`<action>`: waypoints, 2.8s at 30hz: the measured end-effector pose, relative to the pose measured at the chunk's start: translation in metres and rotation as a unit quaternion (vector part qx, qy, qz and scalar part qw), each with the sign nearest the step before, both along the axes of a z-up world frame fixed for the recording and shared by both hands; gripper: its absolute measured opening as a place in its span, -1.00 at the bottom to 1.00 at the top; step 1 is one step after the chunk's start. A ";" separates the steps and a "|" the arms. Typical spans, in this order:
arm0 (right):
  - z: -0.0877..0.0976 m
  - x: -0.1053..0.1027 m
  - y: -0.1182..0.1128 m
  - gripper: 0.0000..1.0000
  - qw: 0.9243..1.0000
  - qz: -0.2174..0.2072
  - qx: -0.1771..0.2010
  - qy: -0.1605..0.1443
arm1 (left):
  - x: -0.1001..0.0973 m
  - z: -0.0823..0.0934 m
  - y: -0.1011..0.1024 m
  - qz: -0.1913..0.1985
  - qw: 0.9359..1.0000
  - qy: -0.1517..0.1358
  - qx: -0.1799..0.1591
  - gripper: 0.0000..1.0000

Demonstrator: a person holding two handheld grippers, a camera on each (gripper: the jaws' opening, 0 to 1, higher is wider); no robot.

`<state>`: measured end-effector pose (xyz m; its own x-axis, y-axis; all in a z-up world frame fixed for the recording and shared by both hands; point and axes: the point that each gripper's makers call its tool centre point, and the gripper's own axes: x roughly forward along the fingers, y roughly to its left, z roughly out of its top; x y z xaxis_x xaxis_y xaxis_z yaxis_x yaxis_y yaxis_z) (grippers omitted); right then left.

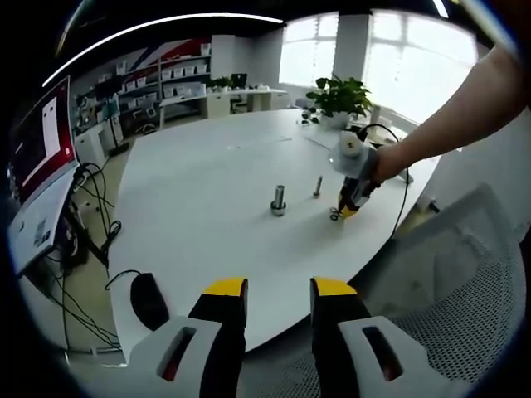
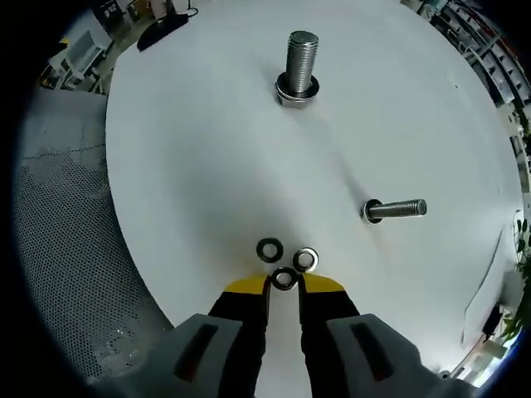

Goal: Place the washer onto the threaded stud by aligning its center hole with the stud, sliding it down to the base, and recovering from edge contact or off-axis alignment until the washer reaches the visible bottom stop.

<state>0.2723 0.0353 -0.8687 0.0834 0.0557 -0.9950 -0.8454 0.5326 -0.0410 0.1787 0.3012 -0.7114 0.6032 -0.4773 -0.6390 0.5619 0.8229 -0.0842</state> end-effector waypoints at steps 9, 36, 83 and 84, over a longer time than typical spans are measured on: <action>-0.002 0.003 -0.005 -0.67 1.000 -0.018 0.005 -0.006 | 0.001 0.001 0.001 0.005 1.000 -0.001 -0.002 -0.44; -0.001 0.001 0.000 -0.70 0.997 -0.043 0.036 -0.057 | 0.000 0.000 0.001 0.000 1.000 0.001 -0.002 -0.46; 0.066 0.078 0.005 -0.71 0.988 -0.024 0.053 -0.146 | 0.001 0.001 0.003 0.004 1.000 -0.002 -0.002 -0.47; 0.066 0.078 0.005 -0.71 0.988 -0.024 0.052 -0.145 | 0.001 0.001 0.003 0.004 1.000 -0.002 -0.002 -0.47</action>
<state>0.3503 0.0402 -0.8031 0.3688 0.1458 -0.9180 -0.7801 0.5855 -0.2204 0.1797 0.3041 -0.7106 0.6091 -0.4748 -0.6353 0.5562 0.8267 -0.0847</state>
